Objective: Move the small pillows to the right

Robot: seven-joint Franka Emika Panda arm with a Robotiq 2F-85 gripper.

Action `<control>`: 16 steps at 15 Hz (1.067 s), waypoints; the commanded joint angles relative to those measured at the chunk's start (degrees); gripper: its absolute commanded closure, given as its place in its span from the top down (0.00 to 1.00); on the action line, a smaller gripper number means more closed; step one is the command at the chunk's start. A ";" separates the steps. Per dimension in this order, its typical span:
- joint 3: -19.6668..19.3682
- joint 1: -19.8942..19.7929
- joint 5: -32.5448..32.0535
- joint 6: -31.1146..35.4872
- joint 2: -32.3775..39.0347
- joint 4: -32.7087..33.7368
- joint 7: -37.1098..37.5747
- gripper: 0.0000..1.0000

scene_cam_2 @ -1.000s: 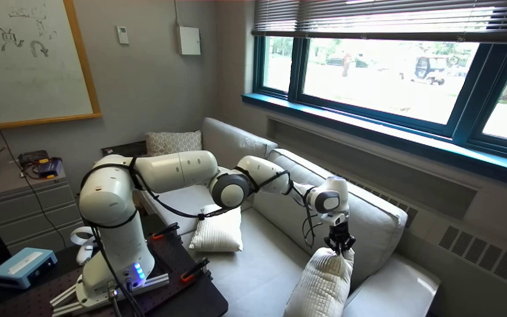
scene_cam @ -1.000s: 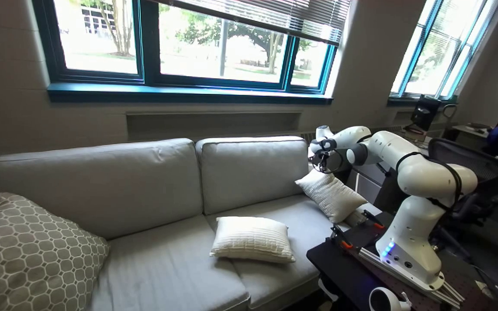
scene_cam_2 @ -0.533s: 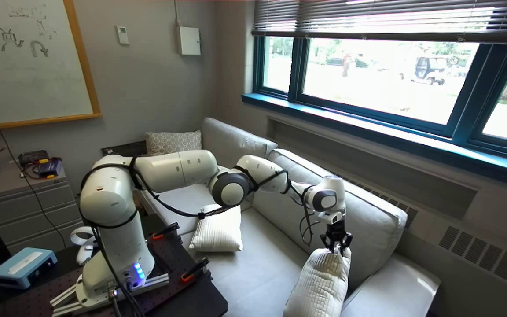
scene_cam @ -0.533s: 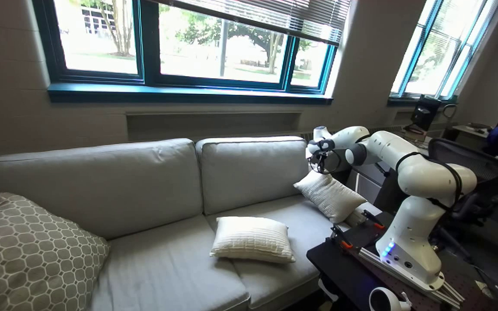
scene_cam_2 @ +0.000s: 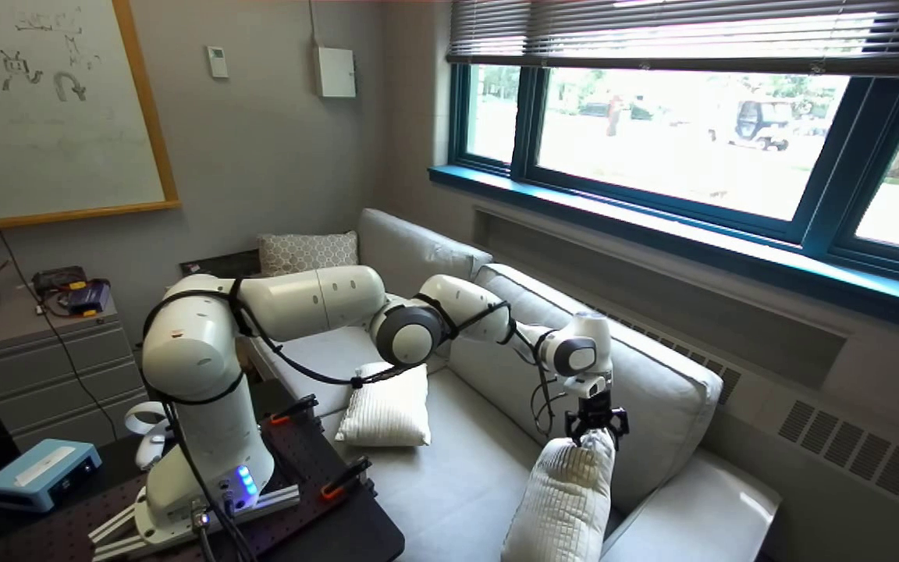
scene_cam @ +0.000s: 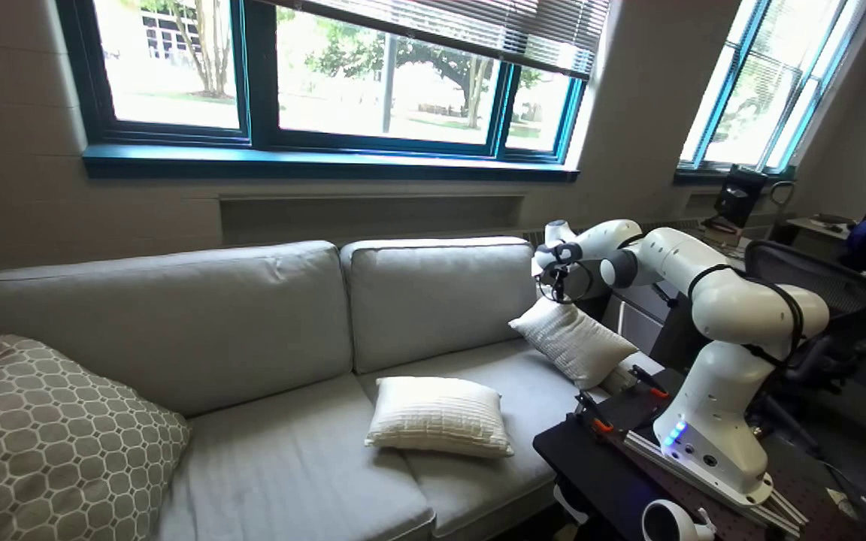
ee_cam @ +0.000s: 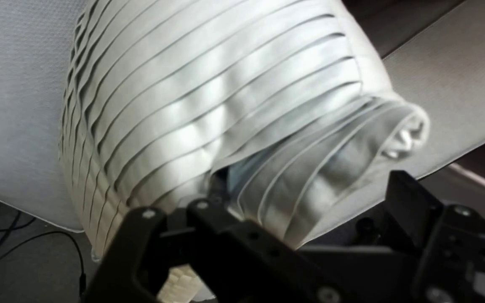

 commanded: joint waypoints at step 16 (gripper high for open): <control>6.17 -2.51 2.79 34.91 0.02 -3.30 4.83 1.00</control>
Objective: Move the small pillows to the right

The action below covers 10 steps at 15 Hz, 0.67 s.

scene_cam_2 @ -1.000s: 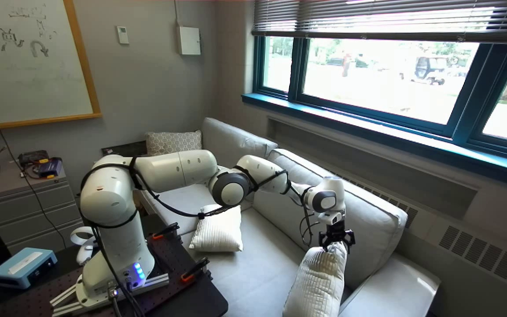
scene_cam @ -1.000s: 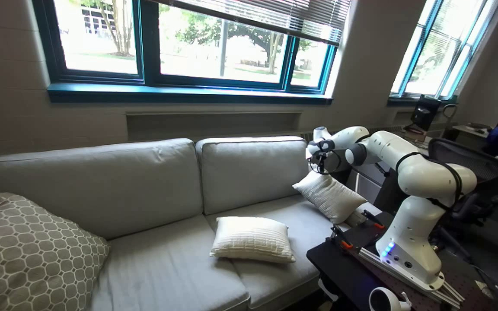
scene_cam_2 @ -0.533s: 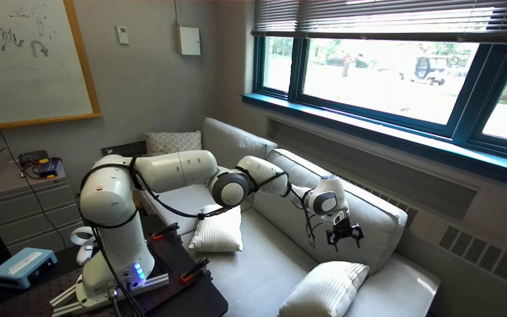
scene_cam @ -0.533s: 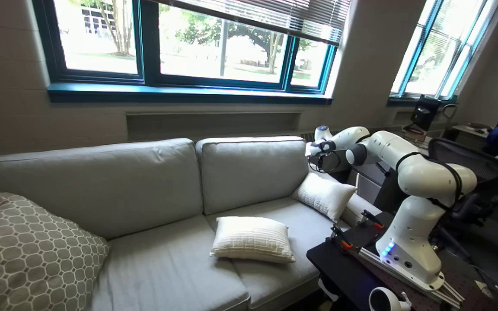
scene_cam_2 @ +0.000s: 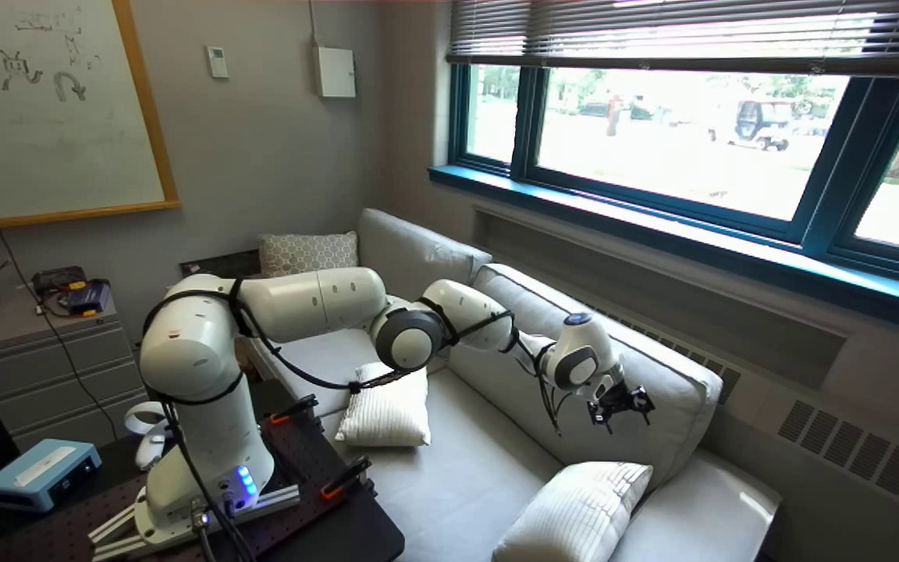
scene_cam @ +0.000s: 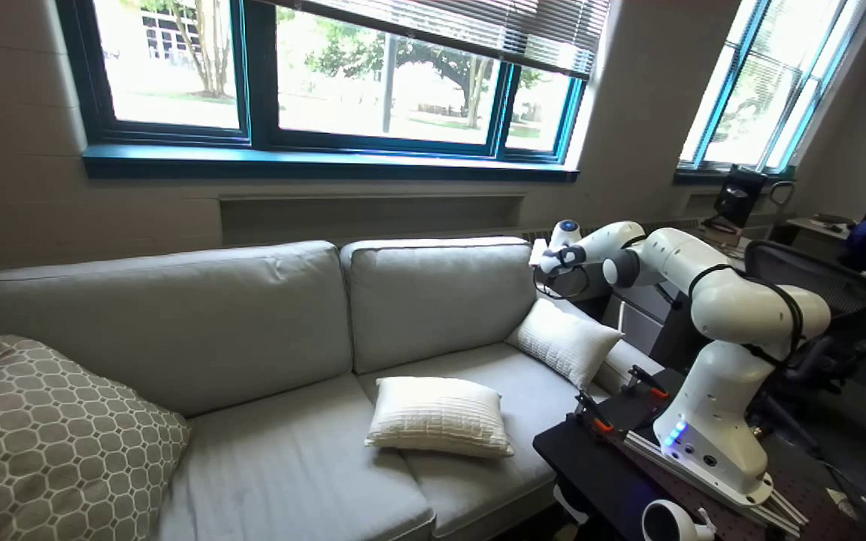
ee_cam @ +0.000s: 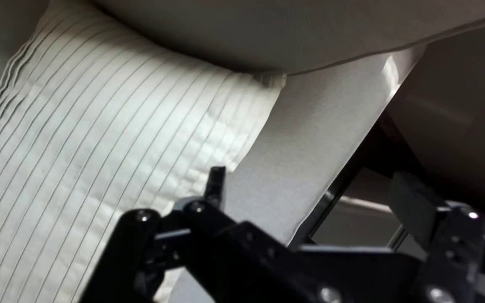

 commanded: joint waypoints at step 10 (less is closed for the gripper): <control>30.51 5.05 -3.06 32.82 -4.73 -20.33 -27.63 1.00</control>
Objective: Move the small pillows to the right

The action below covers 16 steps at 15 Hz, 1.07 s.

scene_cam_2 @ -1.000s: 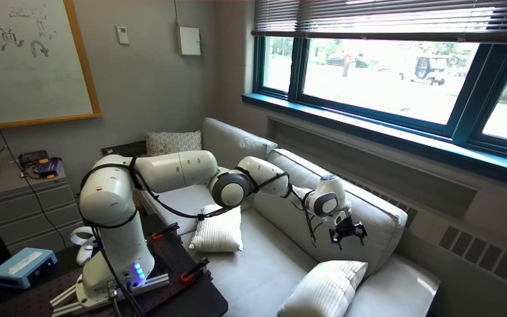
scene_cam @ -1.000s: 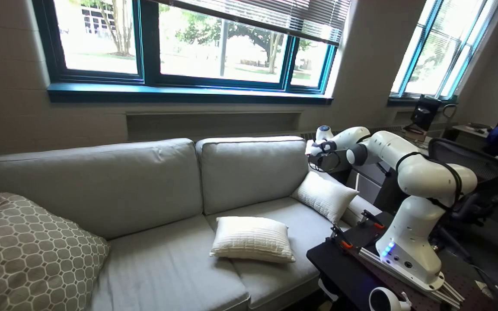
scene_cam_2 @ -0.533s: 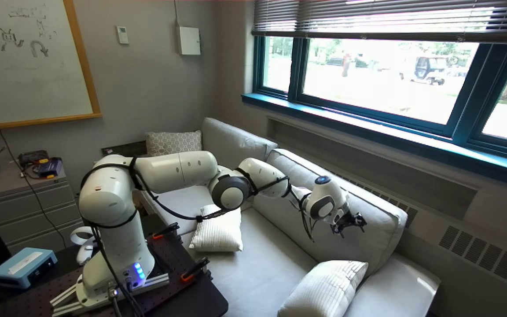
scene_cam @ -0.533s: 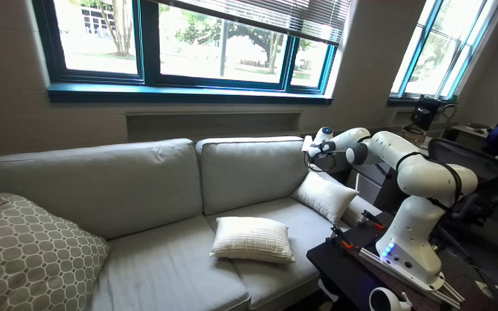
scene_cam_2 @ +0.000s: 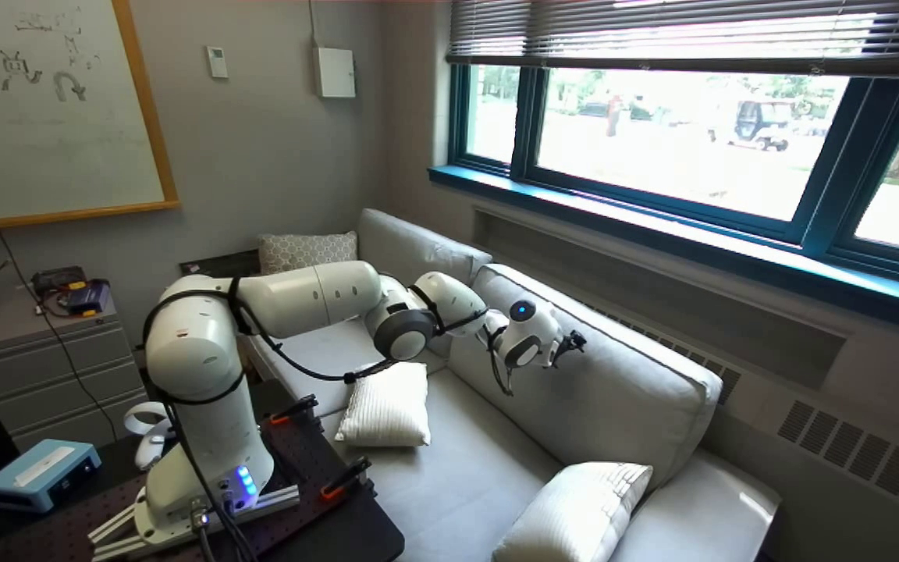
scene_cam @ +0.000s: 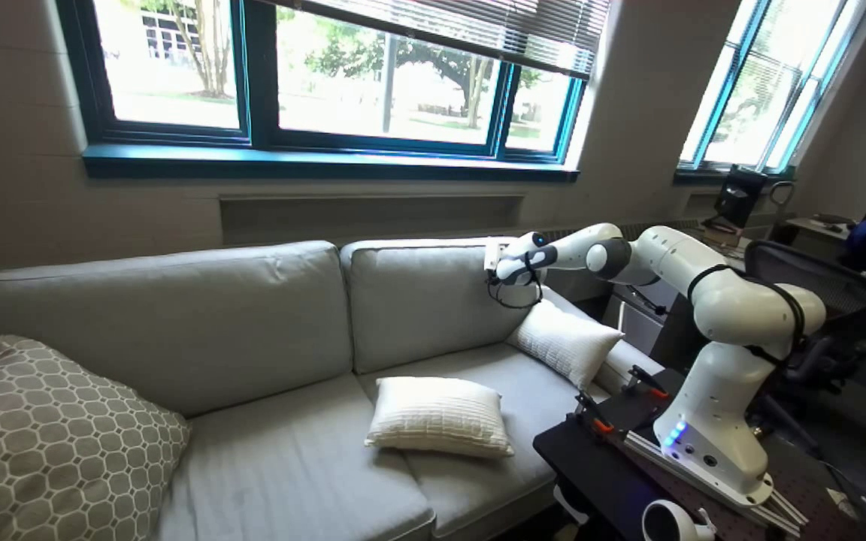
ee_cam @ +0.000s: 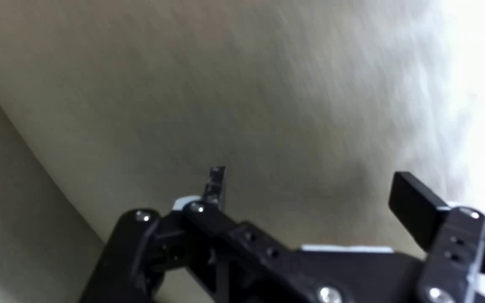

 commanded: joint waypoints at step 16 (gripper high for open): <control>23.20 -8.57 -3.08 -7.03 1.18 -11.10 -8.43 1.00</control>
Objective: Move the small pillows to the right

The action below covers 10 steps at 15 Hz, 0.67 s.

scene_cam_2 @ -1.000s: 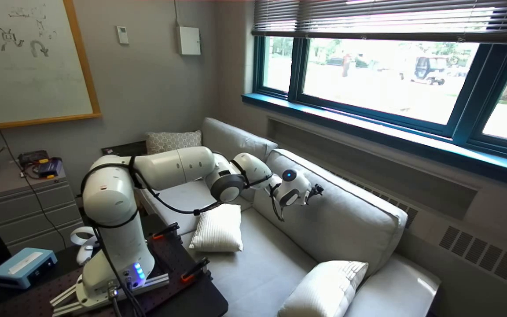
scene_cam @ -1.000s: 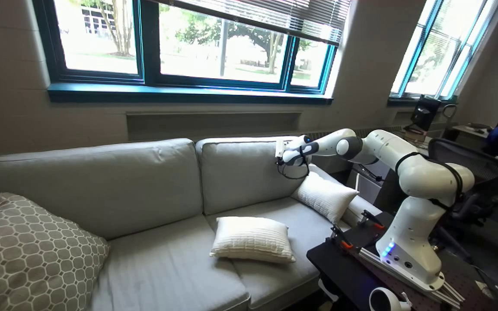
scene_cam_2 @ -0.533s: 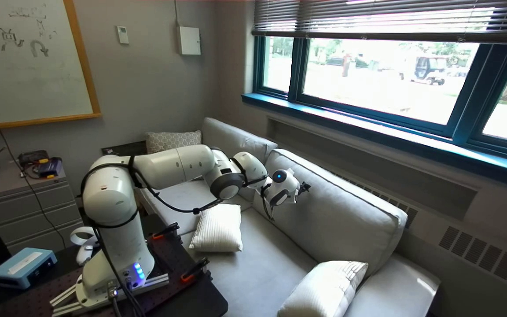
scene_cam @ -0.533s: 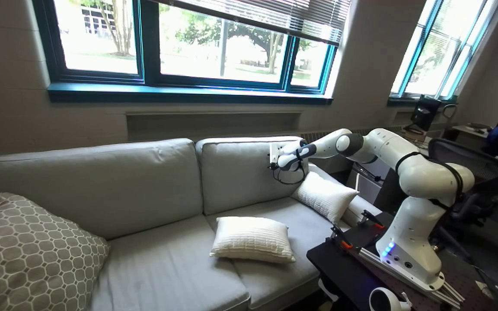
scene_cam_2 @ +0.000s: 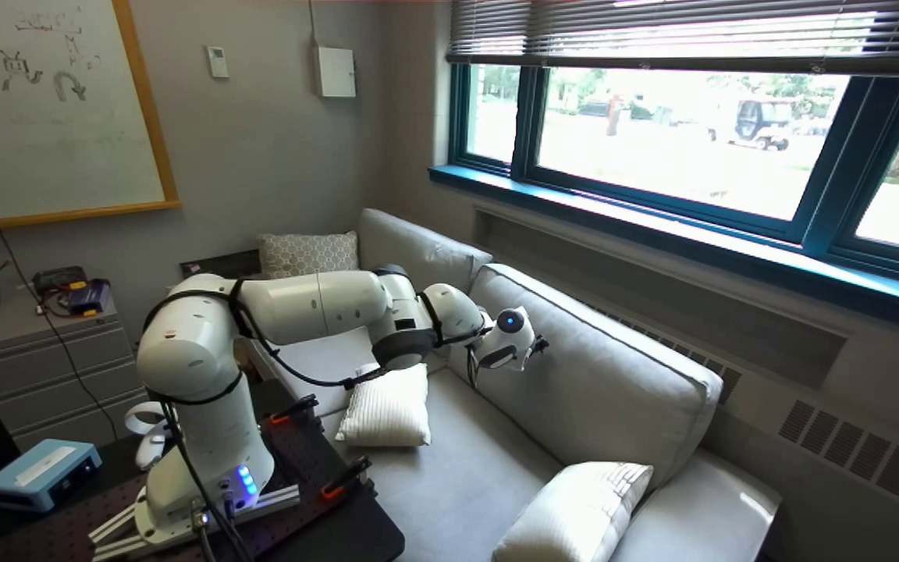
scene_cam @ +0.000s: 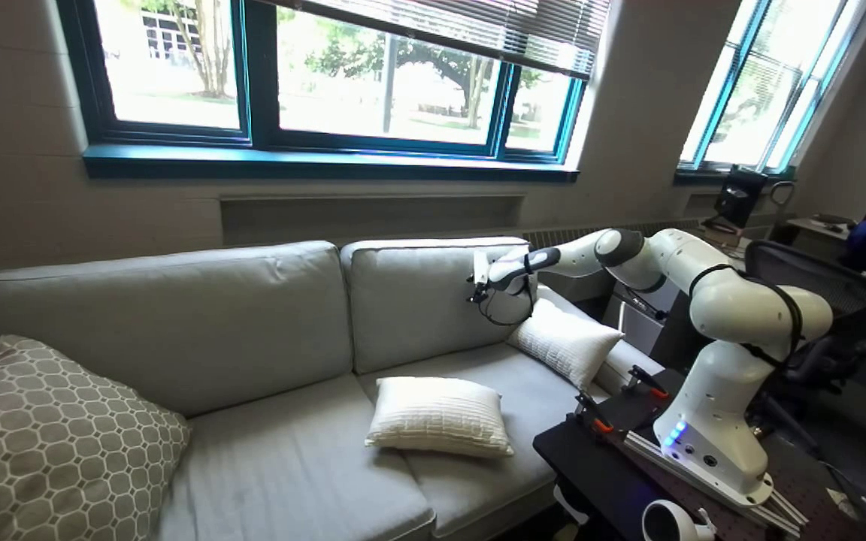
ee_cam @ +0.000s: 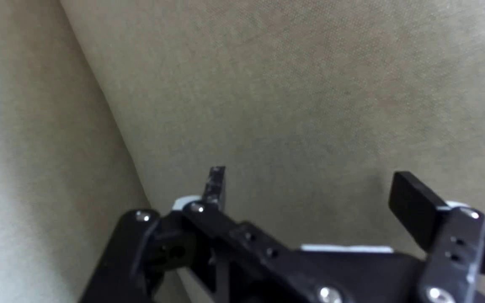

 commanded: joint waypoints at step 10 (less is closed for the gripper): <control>0.13 5.06 5.91 -29.08 -1.72 1.80 13.65 1.00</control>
